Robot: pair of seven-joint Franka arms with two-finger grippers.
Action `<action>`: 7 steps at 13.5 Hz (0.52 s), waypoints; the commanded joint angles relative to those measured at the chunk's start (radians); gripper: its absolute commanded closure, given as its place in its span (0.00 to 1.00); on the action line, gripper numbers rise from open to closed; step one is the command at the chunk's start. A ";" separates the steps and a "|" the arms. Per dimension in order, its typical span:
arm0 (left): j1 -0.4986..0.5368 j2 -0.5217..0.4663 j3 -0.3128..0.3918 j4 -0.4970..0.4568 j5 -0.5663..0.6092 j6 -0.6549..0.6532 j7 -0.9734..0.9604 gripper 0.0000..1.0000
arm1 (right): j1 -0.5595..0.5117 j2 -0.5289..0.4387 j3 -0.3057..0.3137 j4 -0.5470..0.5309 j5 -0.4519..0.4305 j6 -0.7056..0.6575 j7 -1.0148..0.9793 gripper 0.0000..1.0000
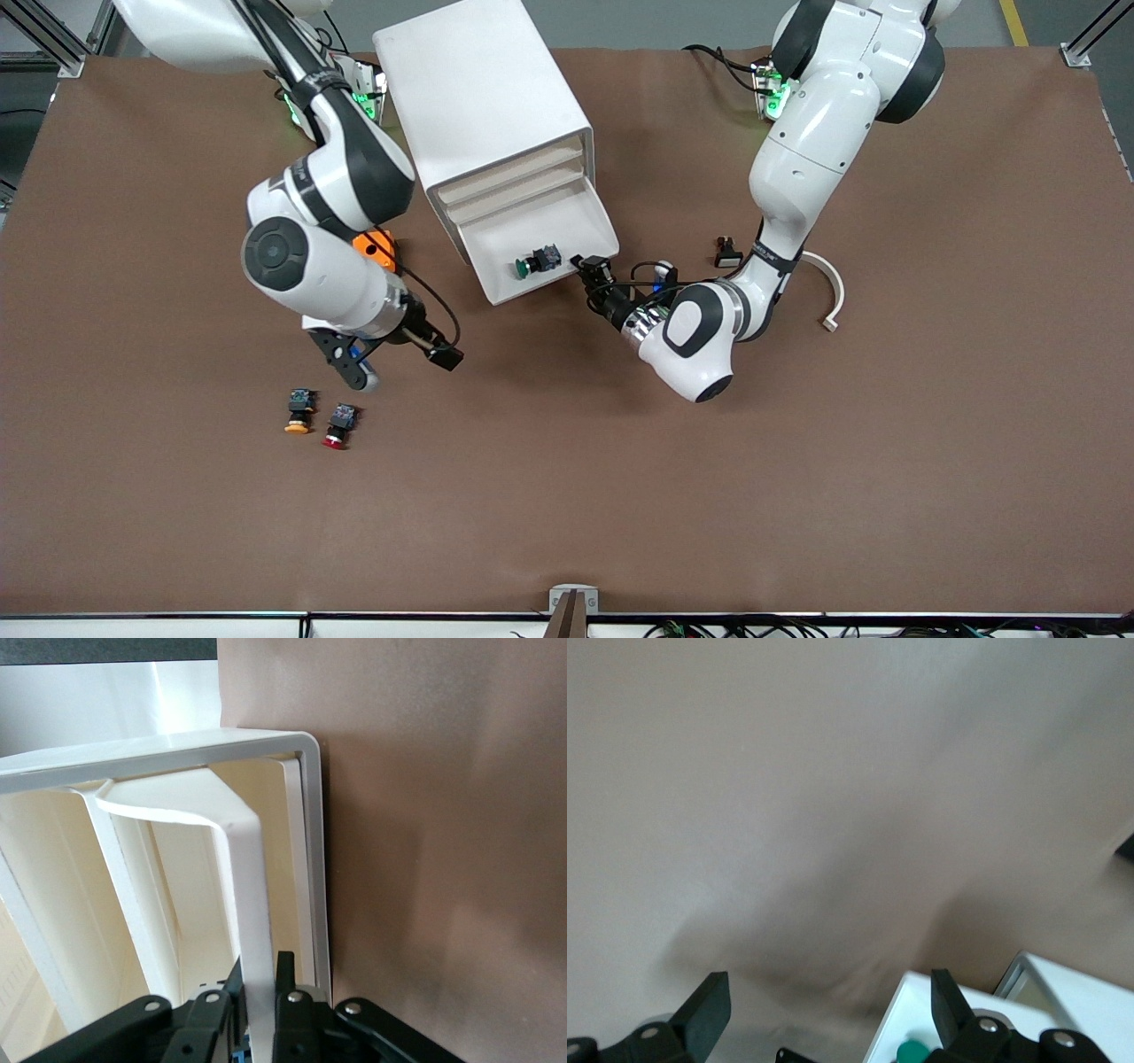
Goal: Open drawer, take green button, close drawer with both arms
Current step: 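Grasp the green button with the right gripper while the left gripper withdraws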
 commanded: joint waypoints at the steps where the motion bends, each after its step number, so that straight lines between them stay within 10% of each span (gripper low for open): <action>1: 0.018 -0.010 0.005 0.007 0.004 0.010 0.036 0.02 | 0.066 0.013 0.006 -0.010 -0.023 0.030 0.119 0.00; 7: 0.149 -0.087 0.004 0.056 0.195 -0.005 0.041 0.01 | 0.204 -0.008 0.006 -0.160 -0.086 0.122 0.277 0.00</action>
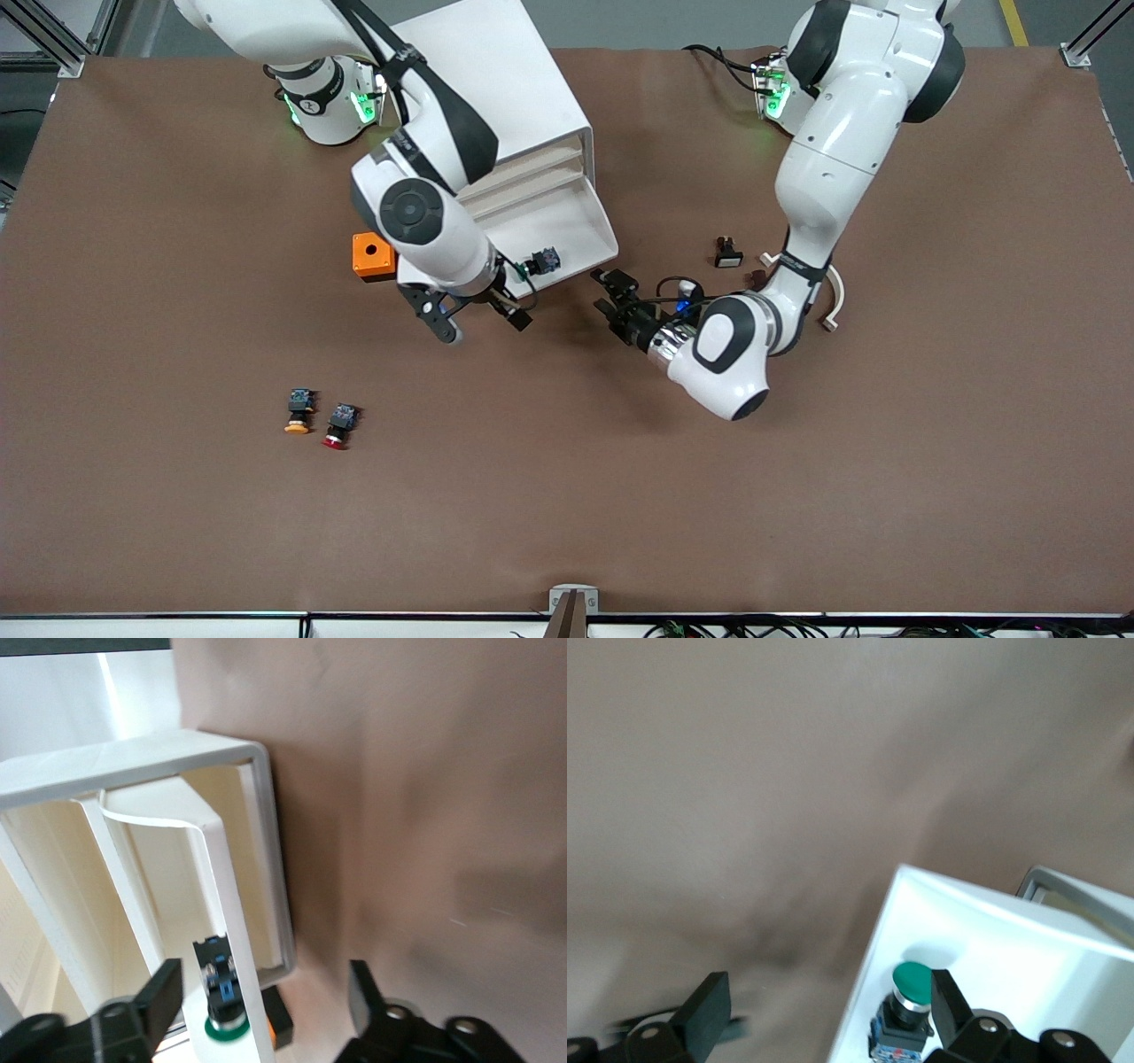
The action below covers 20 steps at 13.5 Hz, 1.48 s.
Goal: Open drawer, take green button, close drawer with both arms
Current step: 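Grasp the green button with the right gripper while the left gripper withdraws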
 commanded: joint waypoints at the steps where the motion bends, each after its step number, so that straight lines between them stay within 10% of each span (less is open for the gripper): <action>1: 0.071 -0.056 -0.008 0.029 0.132 -0.013 0.009 0.01 | 0.047 -0.034 -0.002 -0.089 -0.020 0.065 0.073 0.00; 8: 0.269 -0.288 -0.006 0.048 0.364 -0.045 0.105 0.01 | 0.115 -0.059 -0.002 -0.204 -0.021 0.157 0.139 0.01; 20: 0.284 -0.438 -0.018 0.043 0.756 -0.223 1.060 0.01 | 0.127 -0.068 -0.002 -0.250 -0.041 0.213 0.148 0.32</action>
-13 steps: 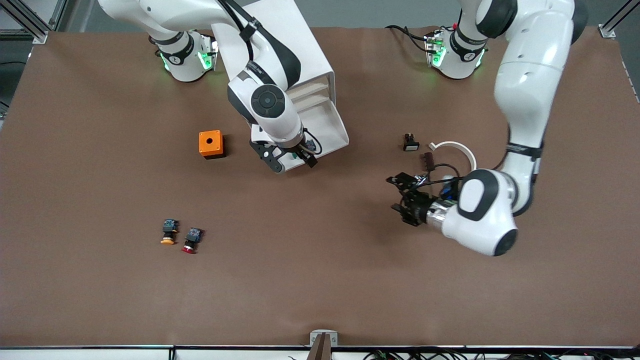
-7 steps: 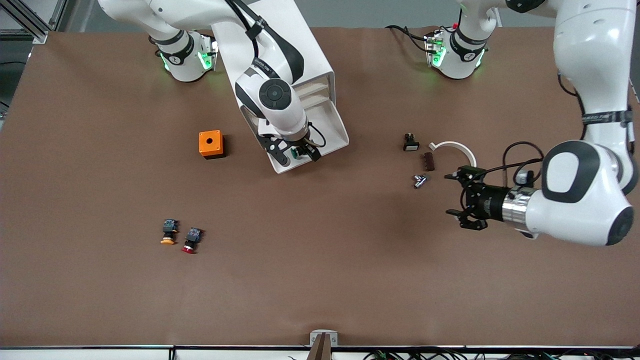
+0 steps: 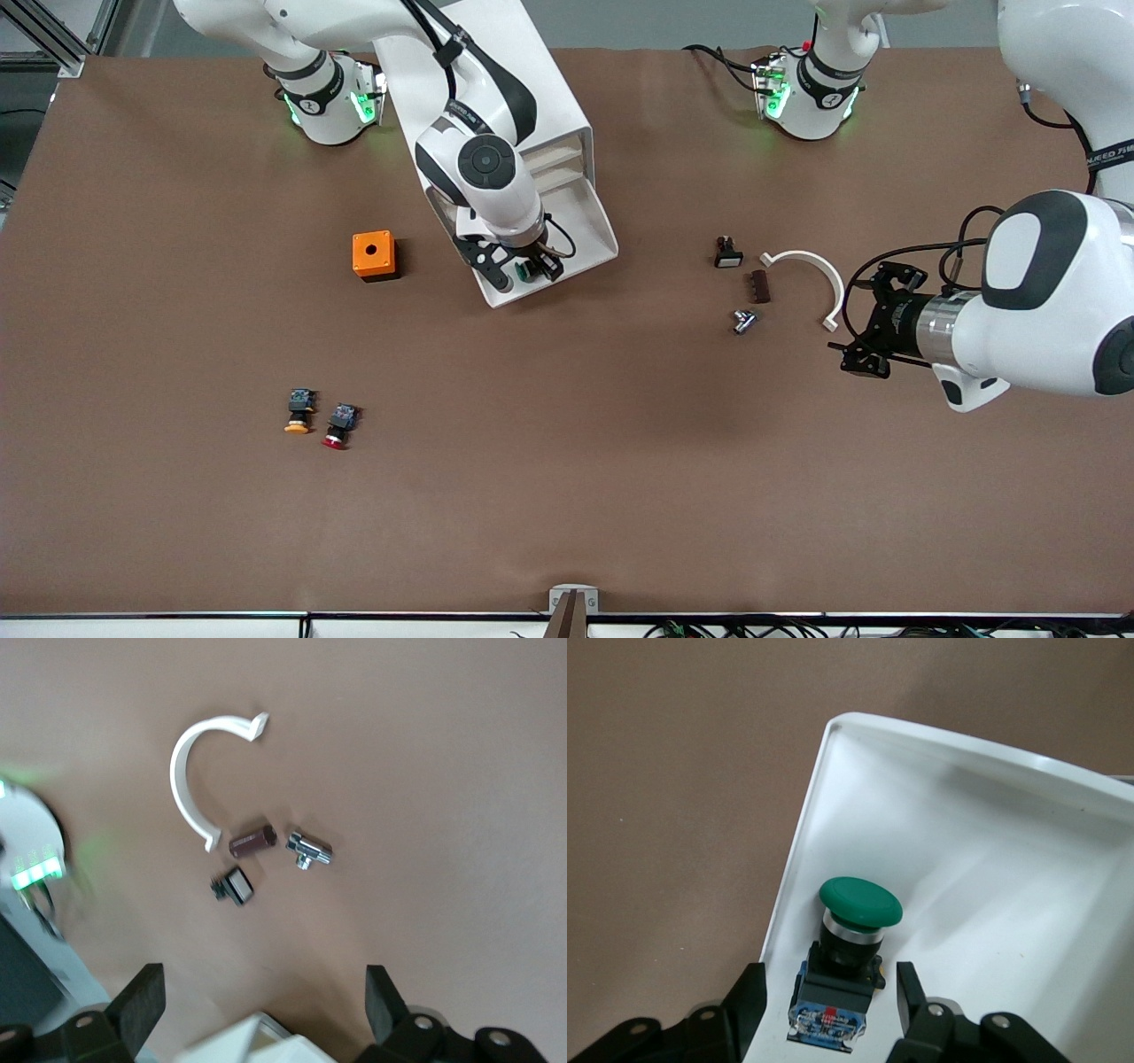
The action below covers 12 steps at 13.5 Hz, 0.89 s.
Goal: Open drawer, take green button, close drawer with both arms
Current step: 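Lift the green button out with the right gripper while the left gripper returns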
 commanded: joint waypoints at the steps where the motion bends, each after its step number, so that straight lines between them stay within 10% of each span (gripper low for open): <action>1: -0.007 -0.017 -0.013 -0.021 0.046 -0.002 0.277 0.01 | 0.011 -0.034 -0.003 -0.054 -0.016 0.035 0.026 0.32; 6: -0.010 -0.051 -0.066 -0.027 0.108 0.050 0.549 0.02 | 0.019 -0.031 -0.003 -0.060 -0.023 0.051 0.025 0.44; 12: -0.020 -0.046 -0.152 -0.111 0.116 0.214 0.556 0.01 | 0.006 -0.031 -0.002 -0.010 -0.128 -0.001 -0.011 0.92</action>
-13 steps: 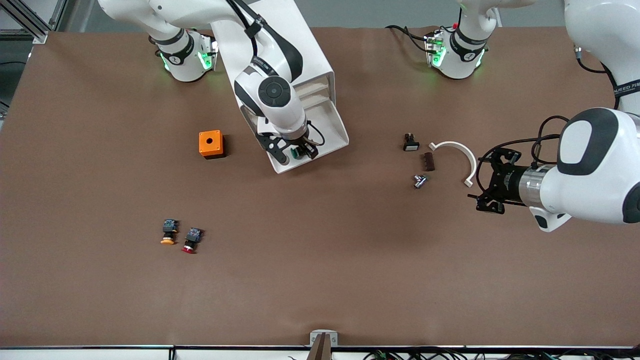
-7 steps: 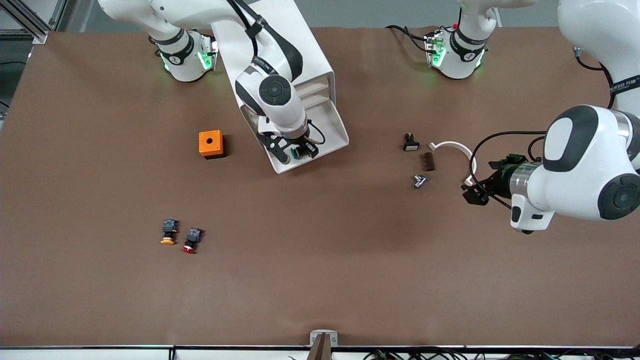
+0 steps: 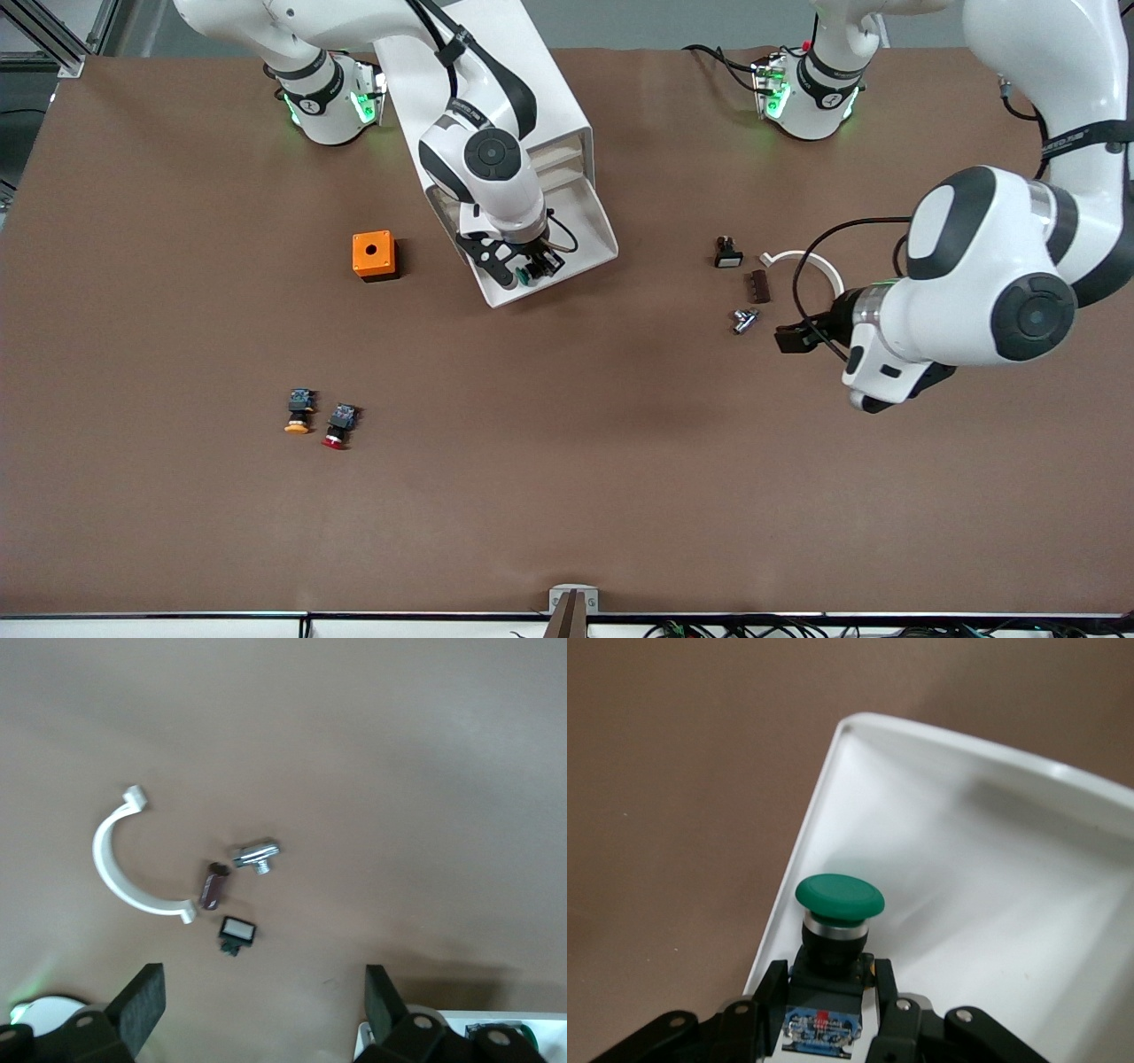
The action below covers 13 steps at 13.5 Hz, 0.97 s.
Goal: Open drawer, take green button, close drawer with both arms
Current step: 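Lift the green button out with the right gripper while the left gripper returns, then push the drawer shut with the left gripper while the right gripper carries the button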
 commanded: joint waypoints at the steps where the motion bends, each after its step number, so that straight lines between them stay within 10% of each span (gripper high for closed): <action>1: 0.006 -0.017 -0.031 -0.066 0.026 0.074 0.019 0.01 | -0.005 -0.028 -0.002 0.047 -0.044 -0.081 -0.028 0.95; 5: 0.005 -0.017 -0.035 -0.067 0.026 0.083 0.019 0.01 | -0.048 -0.028 -0.003 0.214 -0.044 -0.302 -0.198 0.97; 13: -0.049 0.023 -0.052 -0.067 0.024 0.179 0.017 0.01 | -0.338 -0.024 -0.003 0.299 -0.035 -0.310 -0.741 0.97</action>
